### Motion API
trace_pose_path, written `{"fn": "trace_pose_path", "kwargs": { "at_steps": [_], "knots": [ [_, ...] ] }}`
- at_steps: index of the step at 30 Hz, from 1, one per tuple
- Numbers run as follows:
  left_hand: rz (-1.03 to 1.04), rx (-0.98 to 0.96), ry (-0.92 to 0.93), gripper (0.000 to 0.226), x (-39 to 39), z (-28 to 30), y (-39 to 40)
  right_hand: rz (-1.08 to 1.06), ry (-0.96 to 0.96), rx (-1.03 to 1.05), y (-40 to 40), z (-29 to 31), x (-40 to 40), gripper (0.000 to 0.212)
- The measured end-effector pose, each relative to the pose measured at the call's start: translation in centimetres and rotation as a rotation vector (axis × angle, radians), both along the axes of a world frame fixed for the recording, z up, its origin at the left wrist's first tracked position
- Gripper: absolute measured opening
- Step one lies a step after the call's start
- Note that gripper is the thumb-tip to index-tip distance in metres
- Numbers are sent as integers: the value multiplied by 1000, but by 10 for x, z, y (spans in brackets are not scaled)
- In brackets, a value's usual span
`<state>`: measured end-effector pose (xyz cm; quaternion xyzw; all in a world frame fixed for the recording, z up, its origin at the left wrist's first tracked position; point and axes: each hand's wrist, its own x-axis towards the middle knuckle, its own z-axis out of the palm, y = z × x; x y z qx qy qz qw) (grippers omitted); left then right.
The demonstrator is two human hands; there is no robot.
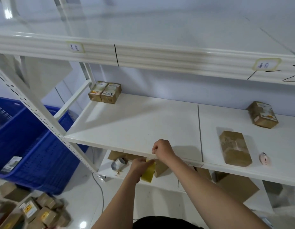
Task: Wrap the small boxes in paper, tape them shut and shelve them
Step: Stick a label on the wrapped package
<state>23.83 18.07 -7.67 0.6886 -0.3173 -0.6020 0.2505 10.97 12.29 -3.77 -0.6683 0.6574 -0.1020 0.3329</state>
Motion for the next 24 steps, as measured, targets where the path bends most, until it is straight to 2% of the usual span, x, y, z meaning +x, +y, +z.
{"fn": "trace_pose_path", "kwargs": {
  "at_steps": [7,17,24],
  "knots": [
    [14,39,-57,47,7,-12,-14,-68,48,-18,-14,-18,13,10],
    [-13,49,-48,27,14,-20,-30,-103,-1,-12,-26,-28,19,18],
    [-39,52,-24,32,17,-20,-32,-112,-8,-15,-28,-27,19,16]
  ]
}}
